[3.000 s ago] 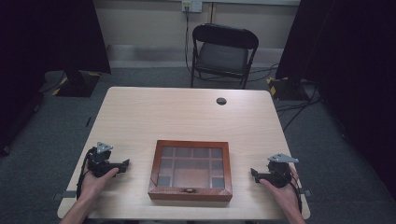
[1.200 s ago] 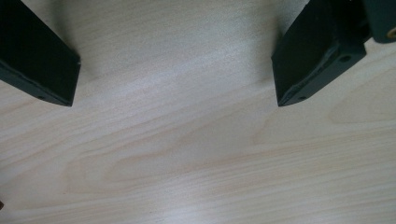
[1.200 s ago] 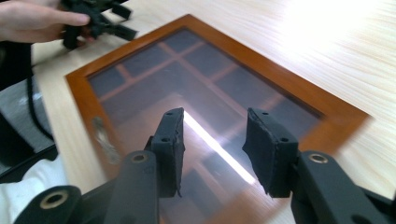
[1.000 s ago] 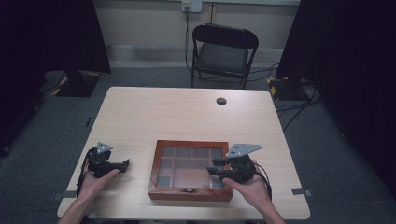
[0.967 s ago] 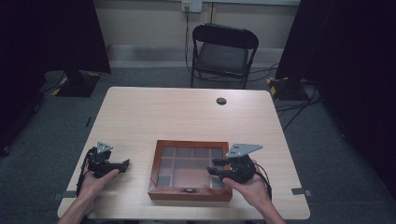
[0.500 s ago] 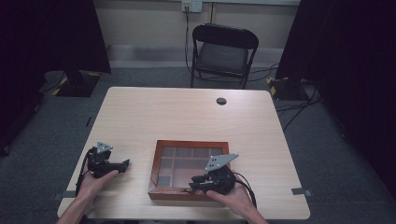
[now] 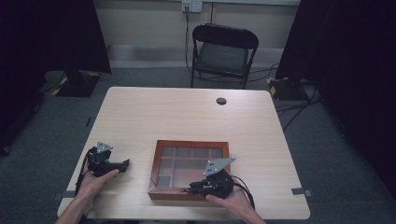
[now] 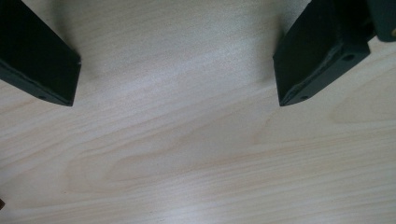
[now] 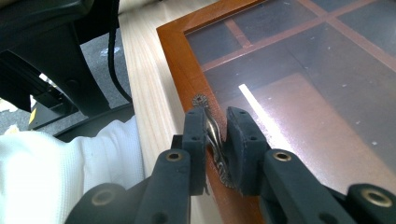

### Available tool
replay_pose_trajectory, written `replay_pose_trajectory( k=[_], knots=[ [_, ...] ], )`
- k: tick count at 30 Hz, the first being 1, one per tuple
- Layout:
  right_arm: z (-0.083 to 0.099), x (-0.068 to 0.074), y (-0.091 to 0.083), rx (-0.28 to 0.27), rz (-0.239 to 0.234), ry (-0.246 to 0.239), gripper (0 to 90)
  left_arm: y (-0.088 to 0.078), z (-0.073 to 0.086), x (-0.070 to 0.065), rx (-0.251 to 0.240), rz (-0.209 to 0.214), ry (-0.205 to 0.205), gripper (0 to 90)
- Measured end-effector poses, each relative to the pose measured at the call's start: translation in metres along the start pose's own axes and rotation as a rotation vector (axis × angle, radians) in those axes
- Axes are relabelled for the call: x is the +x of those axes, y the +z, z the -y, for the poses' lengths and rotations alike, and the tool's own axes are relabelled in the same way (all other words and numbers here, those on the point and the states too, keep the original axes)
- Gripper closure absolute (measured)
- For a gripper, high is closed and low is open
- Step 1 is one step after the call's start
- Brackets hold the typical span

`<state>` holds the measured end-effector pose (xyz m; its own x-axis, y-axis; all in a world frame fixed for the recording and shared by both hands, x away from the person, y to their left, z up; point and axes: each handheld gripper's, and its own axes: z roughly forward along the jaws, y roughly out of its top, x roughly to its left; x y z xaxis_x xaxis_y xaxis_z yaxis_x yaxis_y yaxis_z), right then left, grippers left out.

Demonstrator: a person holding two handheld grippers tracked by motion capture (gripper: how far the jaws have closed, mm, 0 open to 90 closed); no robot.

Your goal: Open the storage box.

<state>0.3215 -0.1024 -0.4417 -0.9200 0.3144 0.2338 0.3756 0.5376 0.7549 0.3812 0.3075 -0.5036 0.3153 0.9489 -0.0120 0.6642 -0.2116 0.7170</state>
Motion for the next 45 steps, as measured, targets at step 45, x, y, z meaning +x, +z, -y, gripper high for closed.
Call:
replay_pose_trajectory(
  k=[45],
  knots=[
    [-0.013,0.000,-0.016,-0.003,-0.011,-0.069,82.4,-0.014,-0.007,-0.010,-0.063,0.117,0.046,18.0]
  ],
)
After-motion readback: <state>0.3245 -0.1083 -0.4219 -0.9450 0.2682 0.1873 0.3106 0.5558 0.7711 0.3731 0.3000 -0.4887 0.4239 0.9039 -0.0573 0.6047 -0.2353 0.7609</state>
